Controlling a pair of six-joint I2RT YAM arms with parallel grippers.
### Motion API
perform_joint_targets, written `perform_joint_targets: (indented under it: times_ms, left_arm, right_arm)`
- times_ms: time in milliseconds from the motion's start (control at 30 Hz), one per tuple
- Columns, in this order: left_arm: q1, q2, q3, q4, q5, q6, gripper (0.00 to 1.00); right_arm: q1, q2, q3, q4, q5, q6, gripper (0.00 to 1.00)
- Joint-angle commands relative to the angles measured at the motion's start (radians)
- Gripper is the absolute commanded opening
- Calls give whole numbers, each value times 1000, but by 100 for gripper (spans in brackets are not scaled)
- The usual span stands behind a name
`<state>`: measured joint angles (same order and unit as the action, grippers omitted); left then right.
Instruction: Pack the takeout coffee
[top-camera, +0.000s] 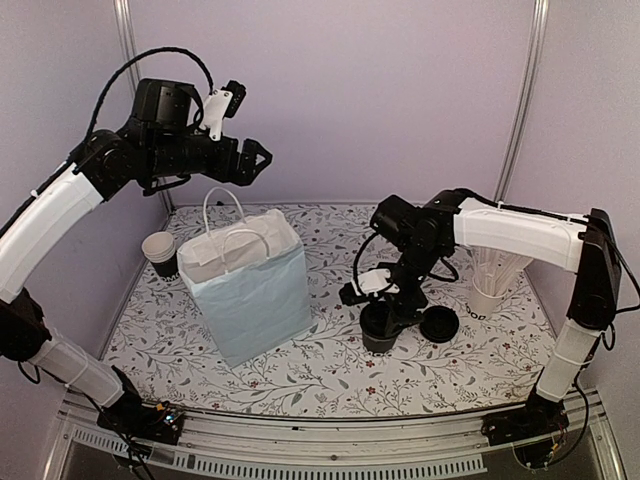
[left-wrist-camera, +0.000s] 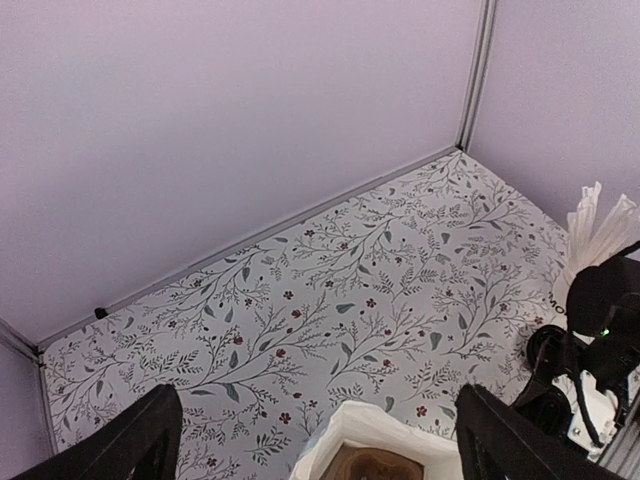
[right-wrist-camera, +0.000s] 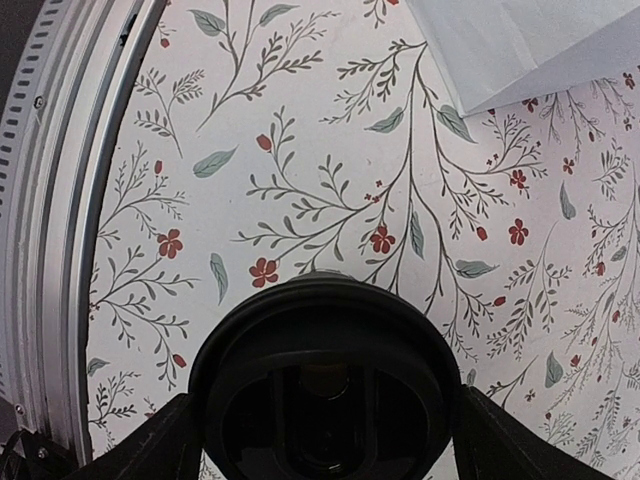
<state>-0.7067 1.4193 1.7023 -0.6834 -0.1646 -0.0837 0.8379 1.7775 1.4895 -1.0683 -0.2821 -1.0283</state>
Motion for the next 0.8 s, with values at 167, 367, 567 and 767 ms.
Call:
perform_joint_targets:
  times_ms: [167, 367, 567, 767]
  left_arm:
    - [24, -35, -41, 34, 14, -8, 97]
    - [61, -30, -48, 7, 31, -39, 98]
    - [130, -34, -63, -44, 64, -74, 98]
    - [184, -51, -131, -68, 129, -108, 98]
  right_arm:
    - [17, 11, -27, 21, 29, 11, 85]
    - [26, 10, -41, 34, 50, 24, 80]
    - [27, -27, -13, 25, 51, 38, 72]
    - [26, -60, 42, 8, 55, 42, 66]
